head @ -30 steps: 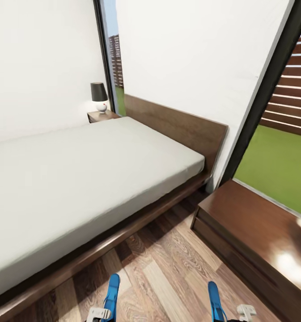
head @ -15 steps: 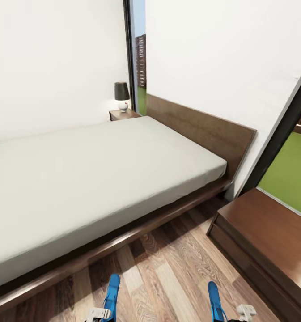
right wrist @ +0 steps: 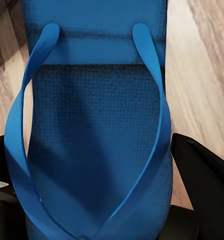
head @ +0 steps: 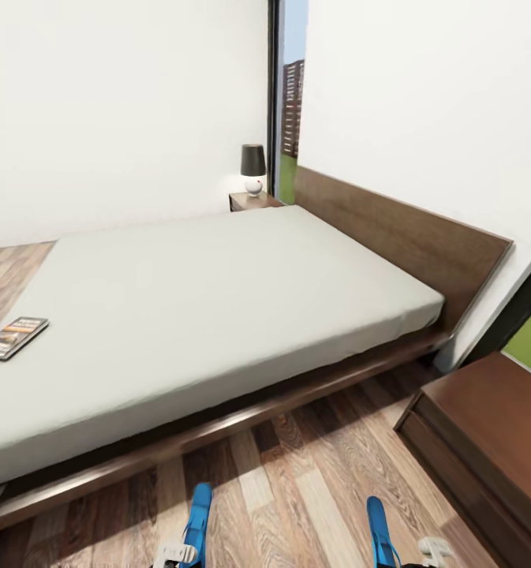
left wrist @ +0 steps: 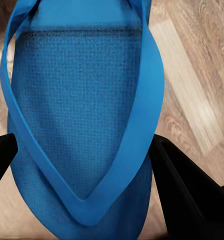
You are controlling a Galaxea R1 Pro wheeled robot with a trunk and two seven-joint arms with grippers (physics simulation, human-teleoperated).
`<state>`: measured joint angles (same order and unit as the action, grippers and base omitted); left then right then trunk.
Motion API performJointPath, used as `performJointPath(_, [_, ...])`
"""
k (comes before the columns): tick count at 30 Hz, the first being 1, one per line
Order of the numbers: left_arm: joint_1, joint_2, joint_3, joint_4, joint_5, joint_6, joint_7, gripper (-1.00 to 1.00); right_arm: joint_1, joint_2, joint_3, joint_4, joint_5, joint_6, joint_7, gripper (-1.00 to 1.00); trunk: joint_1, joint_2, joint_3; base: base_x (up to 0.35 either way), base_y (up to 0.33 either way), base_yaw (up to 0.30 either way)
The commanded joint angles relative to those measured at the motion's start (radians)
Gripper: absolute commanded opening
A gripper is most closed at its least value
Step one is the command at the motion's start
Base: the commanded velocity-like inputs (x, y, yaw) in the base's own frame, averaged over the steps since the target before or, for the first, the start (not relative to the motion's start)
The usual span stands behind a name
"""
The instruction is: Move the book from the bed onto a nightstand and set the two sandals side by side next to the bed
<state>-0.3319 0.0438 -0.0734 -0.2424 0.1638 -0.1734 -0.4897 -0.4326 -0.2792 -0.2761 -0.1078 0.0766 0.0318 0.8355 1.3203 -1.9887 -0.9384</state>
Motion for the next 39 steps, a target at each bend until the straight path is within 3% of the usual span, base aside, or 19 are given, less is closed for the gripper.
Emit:
performJointPath(1, [-0.001,0.001,-0.008,0.002,0.008,-0.004,-0.001,-1.00,0.000,0.000,-0.008,-0.001,0.008,0.004,0.004,-1.00,0.000,0.000,-0.001,0.000,0.000,0.283])
performJointPath(39, [-0.001,0.001,-0.008,0.002,0.008,-0.004,-0.001,-1.00,0.000,0.000,-0.009,-0.001,0.008,0.004,0.005,-1.00,0.000,0.000,-0.001,0.000,0.000,0.284])
